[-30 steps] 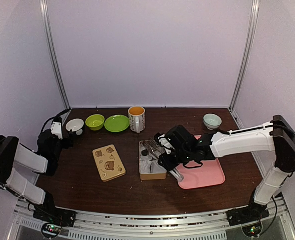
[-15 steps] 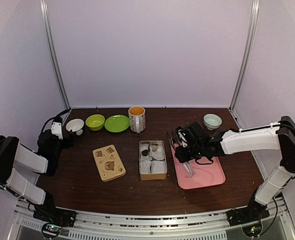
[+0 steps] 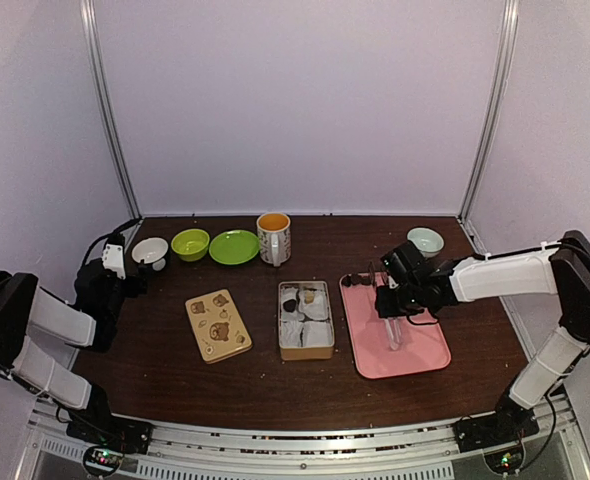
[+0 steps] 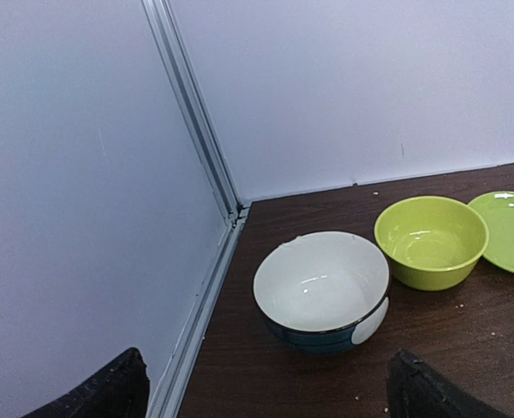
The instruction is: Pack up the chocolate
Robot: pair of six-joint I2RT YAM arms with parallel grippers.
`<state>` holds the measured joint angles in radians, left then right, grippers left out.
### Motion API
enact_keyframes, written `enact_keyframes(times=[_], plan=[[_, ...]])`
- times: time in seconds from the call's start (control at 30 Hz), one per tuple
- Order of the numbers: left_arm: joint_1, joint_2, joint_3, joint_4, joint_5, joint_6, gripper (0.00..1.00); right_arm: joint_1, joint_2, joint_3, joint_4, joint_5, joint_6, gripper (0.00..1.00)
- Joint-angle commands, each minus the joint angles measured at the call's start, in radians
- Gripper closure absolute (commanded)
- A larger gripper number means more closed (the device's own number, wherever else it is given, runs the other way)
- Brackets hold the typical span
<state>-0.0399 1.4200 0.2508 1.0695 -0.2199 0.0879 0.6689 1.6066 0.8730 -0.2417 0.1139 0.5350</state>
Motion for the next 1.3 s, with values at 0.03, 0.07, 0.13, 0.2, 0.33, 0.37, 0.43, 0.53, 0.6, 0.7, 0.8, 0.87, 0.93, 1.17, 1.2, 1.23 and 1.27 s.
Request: enact_keyframes(times=[0.03, 0.07, 0.13, 0.2, 0.33, 0.37, 0.43, 0.53, 0.6, 0.7, 0.8, 0.87, 0.93, 1.17, 1.2, 1.23, 1.27], plan=[[0.008, 0.007, 0.016, 0.051, 0.012, -0.005, 0.02, -0.011, 0.019, 0.015, 0.006, -0.027, 0.022, 0.57], [0.009, 0.007, 0.016, 0.052, 0.012, -0.005, 0.02, -0.012, 0.023, 0.016, 0.007, -0.032, 0.021, 0.57], [0.009, 0.007, 0.015, 0.052, 0.012, -0.005, 0.02, -0.013, 0.035, 0.023, 0.011, -0.043, 0.016, 0.57], [0.007, 0.007, 0.015, 0.053, 0.012, -0.005, 0.02, -0.014, 0.043, 0.026, 0.014, -0.054, 0.011, 0.57], [0.008, 0.007, 0.016, 0.053, 0.011, -0.005, 0.02, -0.017, 0.053, 0.032, 0.016, -0.062, 0.008, 0.57], [0.008, 0.007, 0.016, 0.052, 0.012, -0.005, 0.02, -0.017, 0.056, 0.035, 0.015, -0.062, 0.008, 0.57], [0.008, 0.007, 0.015, 0.052, 0.013, -0.005, 0.02, -0.018, 0.067, 0.043, 0.012, -0.064, 0.008, 0.57], [0.008, 0.007, 0.016, 0.052, 0.012, -0.005, 0.02, -0.019, 0.079, 0.052, 0.009, -0.069, 0.008, 0.57], [0.007, 0.006, 0.016, 0.052, 0.012, -0.005, 0.02, -0.019, 0.085, 0.057, 0.01, -0.072, 0.007, 0.57], [0.008, 0.006, 0.015, 0.053, 0.012, -0.005, 0.02, -0.018, 0.097, 0.069, 0.005, -0.071, 0.008, 0.57], [0.008, 0.007, 0.016, 0.052, 0.011, -0.005, 0.02, -0.019, 0.108, 0.082, -0.007, -0.06, 0.014, 0.58], [0.007, 0.006, 0.016, 0.053, 0.012, -0.005, 0.02, -0.019, 0.119, 0.091, -0.012, -0.059, 0.015, 0.58], [0.009, 0.006, 0.016, 0.053, 0.011, -0.005, 0.02, -0.019, 0.129, 0.101, -0.018, -0.058, 0.016, 0.59], [0.009, 0.006, 0.015, 0.052, 0.011, -0.005, 0.02, -0.019, 0.133, 0.102, -0.02, -0.043, 0.026, 0.63], [0.008, 0.006, 0.015, 0.052, 0.011, -0.005, 0.02, -0.019, 0.127, 0.098, -0.018, -0.041, 0.028, 0.64], [0.007, 0.007, 0.016, 0.051, 0.013, -0.005, 0.02, -0.019, 0.123, 0.093, -0.015, -0.04, 0.028, 0.65], [0.008, 0.007, 0.015, 0.052, 0.012, -0.005, 0.02, -0.019, 0.121, 0.09, -0.012, -0.039, 0.028, 0.65]])
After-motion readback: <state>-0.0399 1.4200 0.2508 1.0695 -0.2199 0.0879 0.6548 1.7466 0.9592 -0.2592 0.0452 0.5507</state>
